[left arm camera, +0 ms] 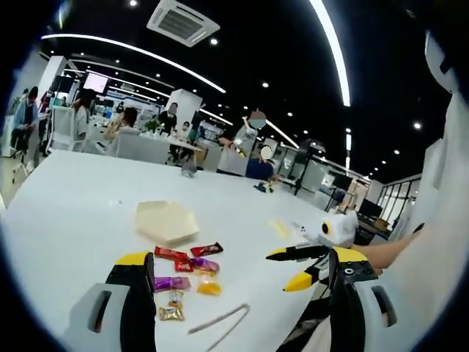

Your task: Place the target food into the container with the food tongs after gripping and lifting it, then release it inside without dropping or visibly crushing the food.

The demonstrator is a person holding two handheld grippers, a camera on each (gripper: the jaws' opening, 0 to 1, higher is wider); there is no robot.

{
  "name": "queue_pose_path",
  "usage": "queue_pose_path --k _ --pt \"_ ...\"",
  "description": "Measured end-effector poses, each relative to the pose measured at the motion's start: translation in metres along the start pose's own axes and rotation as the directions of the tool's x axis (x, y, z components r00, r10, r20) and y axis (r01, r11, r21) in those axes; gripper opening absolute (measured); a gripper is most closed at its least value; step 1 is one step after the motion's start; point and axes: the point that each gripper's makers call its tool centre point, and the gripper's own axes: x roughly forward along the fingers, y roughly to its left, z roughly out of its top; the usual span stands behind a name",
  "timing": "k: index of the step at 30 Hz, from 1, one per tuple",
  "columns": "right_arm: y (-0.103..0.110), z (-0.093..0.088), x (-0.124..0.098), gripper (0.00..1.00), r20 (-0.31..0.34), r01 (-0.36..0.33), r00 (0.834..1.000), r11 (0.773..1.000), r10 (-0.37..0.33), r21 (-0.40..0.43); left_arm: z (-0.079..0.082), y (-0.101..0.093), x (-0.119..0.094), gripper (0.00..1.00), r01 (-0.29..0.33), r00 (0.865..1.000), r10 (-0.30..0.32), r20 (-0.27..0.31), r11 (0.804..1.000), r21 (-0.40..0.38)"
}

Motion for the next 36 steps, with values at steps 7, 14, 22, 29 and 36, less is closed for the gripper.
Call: queue_pose_path --k 7,14,22,29,36 --pt "-0.007 -0.005 0.004 0.73 0.012 0.005 1.0 0.999 -0.006 0.037 -0.017 0.008 -0.002 0.99 -0.014 0.999 0.016 -0.043 0.999 0.028" --pt "0.001 -0.012 0.004 0.72 -0.005 -0.014 1.0 0.999 0.014 0.043 -0.025 0.009 -0.005 0.99 -0.017 0.998 0.021 -0.062 0.998 0.053" --pt "0.022 -0.029 0.005 0.35 -0.036 -0.116 0.992 0.991 0.118 0.06 -0.041 0.008 -0.004 0.99 0.009 0.995 0.002 -0.097 0.994 0.112" --pt "0.031 -0.041 0.016 0.48 -0.091 -0.146 0.986 0.989 0.142 -0.037 -0.056 0.004 -0.011 0.99 0.004 0.986 0.021 -0.163 0.989 0.149" --pt "0.03 -0.042 0.028 0.48 -0.093 -0.16 0.983 0.987 0.158 -0.02 -0.055 0.006 -0.017 0.99 -0.026 0.983 0.052 -0.175 0.988 0.151"
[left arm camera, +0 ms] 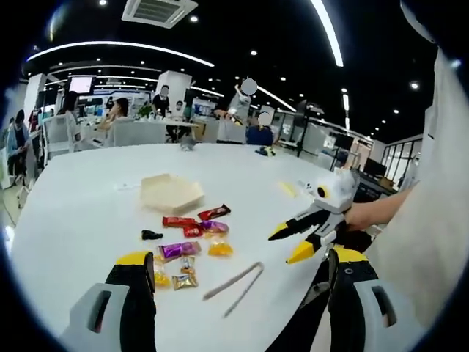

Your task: Place the target food into the container with the food tongs after gripping and lifting it, then release it inside without dropping or visibly crushing the food.

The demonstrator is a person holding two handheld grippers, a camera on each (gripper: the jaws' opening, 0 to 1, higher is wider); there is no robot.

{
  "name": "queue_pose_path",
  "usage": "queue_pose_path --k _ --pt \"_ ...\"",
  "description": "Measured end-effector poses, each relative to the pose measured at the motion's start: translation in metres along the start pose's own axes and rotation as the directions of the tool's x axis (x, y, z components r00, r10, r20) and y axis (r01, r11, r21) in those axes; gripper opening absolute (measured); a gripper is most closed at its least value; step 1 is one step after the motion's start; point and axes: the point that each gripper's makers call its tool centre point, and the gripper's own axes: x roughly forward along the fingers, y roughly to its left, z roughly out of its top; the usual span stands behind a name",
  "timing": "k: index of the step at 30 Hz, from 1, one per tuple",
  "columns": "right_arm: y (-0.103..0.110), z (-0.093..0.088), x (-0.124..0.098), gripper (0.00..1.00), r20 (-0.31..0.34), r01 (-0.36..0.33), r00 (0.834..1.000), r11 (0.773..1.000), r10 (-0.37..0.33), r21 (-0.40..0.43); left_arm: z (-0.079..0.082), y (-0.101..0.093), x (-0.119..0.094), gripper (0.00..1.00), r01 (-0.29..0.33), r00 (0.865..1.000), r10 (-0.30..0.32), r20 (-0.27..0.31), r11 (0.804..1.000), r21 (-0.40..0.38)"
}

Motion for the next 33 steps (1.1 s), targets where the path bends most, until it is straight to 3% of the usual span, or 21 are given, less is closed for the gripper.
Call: queue_pose_path --k 4,8,14,16,18,21,26,33 --pt "0.003 -0.006 0.009 0.48 -0.065 -0.034 0.997 0.995 0.029 -0.09 0.0 0.007 -0.007 0.99 -0.038 0.999 0.038 0.027 0.999 -0.018" --pt "0.002 -0.01 0.013 0.48 -0.085 -0.045 0.996 0.995 0.037 -0.092 -0.011 0.01 -0.012 0.99 -0.071 0.997 0.072 0.009 0.995 -0.066" --pt "0.001 -0.017 0.014 0.48 -0.096 -0.063 0.994 0.993 0.053 -0.099 -0.012 0.008 -0.018 0.99 -0.095 0.995 0.097 0.032 0.993 -0.067" --pt "-0.001 -0.017 0.014 0.48 -0.09 -0.062 0.994 0.995 0.054 -0.081 -0.018 0.012 -0.017 0.99 -0.112 0.994 0.112 0.0 0.99 -0.082" --pt "-0.005 -0.016 0.018 0.48 -0.066 -0.066 0.996 0.997 0.063 -0.038 -0.01 0.014 -0.021 0.99 -0.128 0.991 0.129 0.019 0.99 -0.056" --pt "-0.008 -0.018 0.024 0.47 -0.084 -0.067 0.994 0.996 0.063 -0.05 -0.002 0.022 -0.025 0.99 -0.139 0.988 0.144 0.049 0.987 -0.082" --pt "-0.009 -0.02 0.029 0.47 -0.105 -0.083 0.992 0.994 0.075 -0.076 -0.001 0.031 -0.026 0.99 -0.157 0.986 0.161 0.038 0.983 -0.093" --pt "-0.008 -0.026 0.039 0.44 -0.141 -0.099 0.986 0.989 0.083 -0.106 0.001 0.03 -0.023 0.99 -0.13 0.991 0.131 0.012 0.989 -0.066"
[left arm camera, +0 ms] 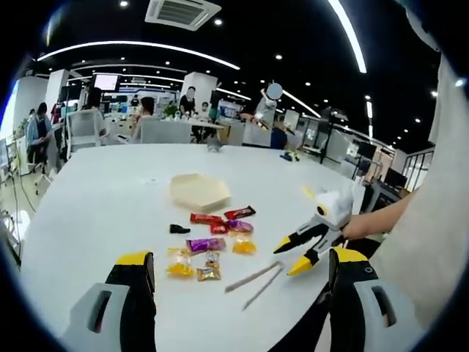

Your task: Place the target food into the container with the food tongs after gripping and lifting it, then release it inside without dropping or visibly crushing the food.

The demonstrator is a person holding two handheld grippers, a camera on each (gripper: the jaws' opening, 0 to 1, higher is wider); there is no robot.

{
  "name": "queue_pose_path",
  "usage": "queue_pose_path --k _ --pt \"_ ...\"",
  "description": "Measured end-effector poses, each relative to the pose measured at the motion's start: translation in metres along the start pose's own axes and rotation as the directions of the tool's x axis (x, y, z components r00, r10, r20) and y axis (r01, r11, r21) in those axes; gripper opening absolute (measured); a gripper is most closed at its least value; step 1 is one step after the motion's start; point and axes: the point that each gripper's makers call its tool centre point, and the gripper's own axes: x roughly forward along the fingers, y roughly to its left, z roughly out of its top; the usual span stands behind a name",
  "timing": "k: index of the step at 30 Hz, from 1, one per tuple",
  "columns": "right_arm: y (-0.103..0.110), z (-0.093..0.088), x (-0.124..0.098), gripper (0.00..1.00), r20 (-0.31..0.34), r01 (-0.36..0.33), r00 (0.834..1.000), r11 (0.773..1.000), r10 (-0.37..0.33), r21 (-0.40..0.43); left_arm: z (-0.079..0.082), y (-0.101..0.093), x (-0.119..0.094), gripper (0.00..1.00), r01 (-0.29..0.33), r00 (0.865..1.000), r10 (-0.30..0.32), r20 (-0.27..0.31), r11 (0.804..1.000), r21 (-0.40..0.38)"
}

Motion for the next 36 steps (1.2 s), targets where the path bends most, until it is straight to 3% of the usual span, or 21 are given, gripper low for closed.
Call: queue_pose_path --k 7,19,36 --pt "-0.001 -0.002 0.004 0.35 -0.023 -0.009 1.0 0.998 0.008 -0.057 0.005 0.006 0.006 0.99 -0.007 1.0 0.008 0.017 1.0 -0.015" --pt "-0.001 -0.001 -0.004 0.34 0.001 -0.001 1.0 0.999 0.001 -0.039 -0.004 0.007 0.003 0.99 -0.021 1.0 0.02 -0.02 1.0 -0.021" --pt "0.0 -0.006 0.006 0.26 0.031 -0.009 0.999 0.998 0.01 -0.055 -0.008 0.0 -0.008 0.99 -0.062 0.998 0.062 -0.024 0.998 -0.017"
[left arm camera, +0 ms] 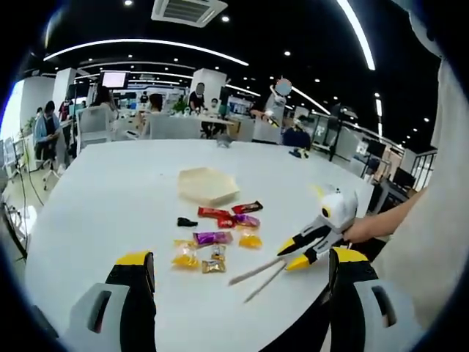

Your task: Place the target food into the container with the food tongs after gripping and lifting it, then release it inside without dropping or visibly crushing the food.

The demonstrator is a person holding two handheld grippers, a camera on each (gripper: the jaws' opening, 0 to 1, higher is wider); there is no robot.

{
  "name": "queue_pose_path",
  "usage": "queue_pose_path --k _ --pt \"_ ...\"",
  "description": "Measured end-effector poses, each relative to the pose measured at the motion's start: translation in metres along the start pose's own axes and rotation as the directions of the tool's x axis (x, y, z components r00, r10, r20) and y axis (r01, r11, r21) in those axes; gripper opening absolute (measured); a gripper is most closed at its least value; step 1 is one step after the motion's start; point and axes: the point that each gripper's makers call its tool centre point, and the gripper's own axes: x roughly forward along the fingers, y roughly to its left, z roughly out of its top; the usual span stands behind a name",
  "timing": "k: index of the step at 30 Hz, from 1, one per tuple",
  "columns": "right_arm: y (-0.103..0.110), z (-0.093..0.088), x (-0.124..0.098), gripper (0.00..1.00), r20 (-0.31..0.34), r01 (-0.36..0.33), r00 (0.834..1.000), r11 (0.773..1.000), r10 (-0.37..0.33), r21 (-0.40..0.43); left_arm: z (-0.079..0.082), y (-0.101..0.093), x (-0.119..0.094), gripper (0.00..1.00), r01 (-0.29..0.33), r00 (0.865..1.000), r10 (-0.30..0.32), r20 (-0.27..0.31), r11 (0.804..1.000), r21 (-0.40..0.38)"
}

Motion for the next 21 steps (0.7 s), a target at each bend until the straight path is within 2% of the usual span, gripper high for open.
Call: queue_pose_path --k 10,14,21 --pt "-0.004 -0.006 0.006 0.2 -0.009 0.011 1.0 1.0 -0.011 -0.004 0.002 -0.004 0.002 0.99 0.003 1.0 -0.003 -0.005 1.0 0.009" --pt "-0.004 -0.005 0.006 0.2 0.012 0.011 1.0 1.0 -0.011 -0.007 -0.001 -0.007 0.003 0.99 0.011 1.0 -0.011 -0.019 1.0 0.008" --pt "-0.003 -0.007 0.005 0.18 0.022 0.01 1.0 0.997 -0.008 -0.071 -0.005 -0.014 0.004 0.99 0.023 0.999 -0.023 -0.028 1.0 0.009"
